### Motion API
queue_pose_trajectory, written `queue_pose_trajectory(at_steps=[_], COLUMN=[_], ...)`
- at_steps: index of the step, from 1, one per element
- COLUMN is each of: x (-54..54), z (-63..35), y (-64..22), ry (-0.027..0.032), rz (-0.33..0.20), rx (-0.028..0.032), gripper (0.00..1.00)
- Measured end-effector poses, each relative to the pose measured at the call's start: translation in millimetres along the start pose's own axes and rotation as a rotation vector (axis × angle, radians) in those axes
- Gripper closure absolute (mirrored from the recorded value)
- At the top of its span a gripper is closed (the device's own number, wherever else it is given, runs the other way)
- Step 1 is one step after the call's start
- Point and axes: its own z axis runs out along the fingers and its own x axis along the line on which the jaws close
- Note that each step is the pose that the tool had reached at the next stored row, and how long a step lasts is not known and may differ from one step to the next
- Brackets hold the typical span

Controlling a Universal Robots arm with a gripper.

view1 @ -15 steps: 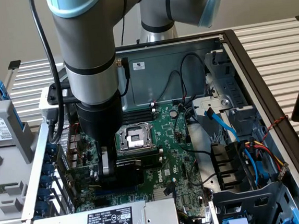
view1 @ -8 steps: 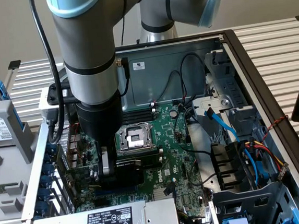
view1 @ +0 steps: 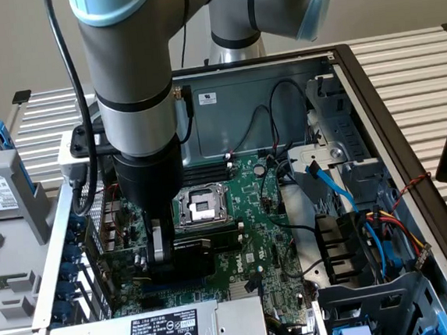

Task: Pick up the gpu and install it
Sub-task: 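Insert the gpu into the slot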

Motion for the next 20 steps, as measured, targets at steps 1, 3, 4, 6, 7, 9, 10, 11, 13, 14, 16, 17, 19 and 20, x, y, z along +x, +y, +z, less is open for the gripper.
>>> queue_pose_trajectory(at_steps=[1,3,4,6,7,9,10,11,13,14,16,17,19,20], x=[0.0,0.1,0.1,0.1,0.1,0.1,0.1,0.1,0.1,0.1,0.1,0.1,0.1,0.1], z=[0.0,0.0,0.0,0.0,0.0,0.2,0.4,0.6,0.9,1.1,1.5,1.6,1.9,2.2], y=[0.0,0.1,0.1,0.1,0.1,0.1,0.1,0.1,0.0,0.0,0.0,0.0,-0.1,0.0], ry=[0.0003,0.0008,0.0009,0.0010,0.0010,0.0010,0.0010,0.0010,0.0010,0.0009,0.0008,0.0009,0.0009,0.0010], rz=[-0.006,-0.012,-0.013,-0.013,-0.013,-0.013,-0.013,-0.013,-0.013,-0.013,-0.013,-0.013,-0.013,-0.013], rx=[0.0000,-0.0002,-0.0003,-0.0004,-0.0004,-0.0004,-0.0004,-0.0004,-0.0004,-0.0003,-0.0003,-0.0004,-0.0003,-0.0003], gripper=[0.72,0.72,0.72,0.72,0.72,0.72,0.72,0.72,0.72,0.72,0.72,0.72,0.72,0.72])
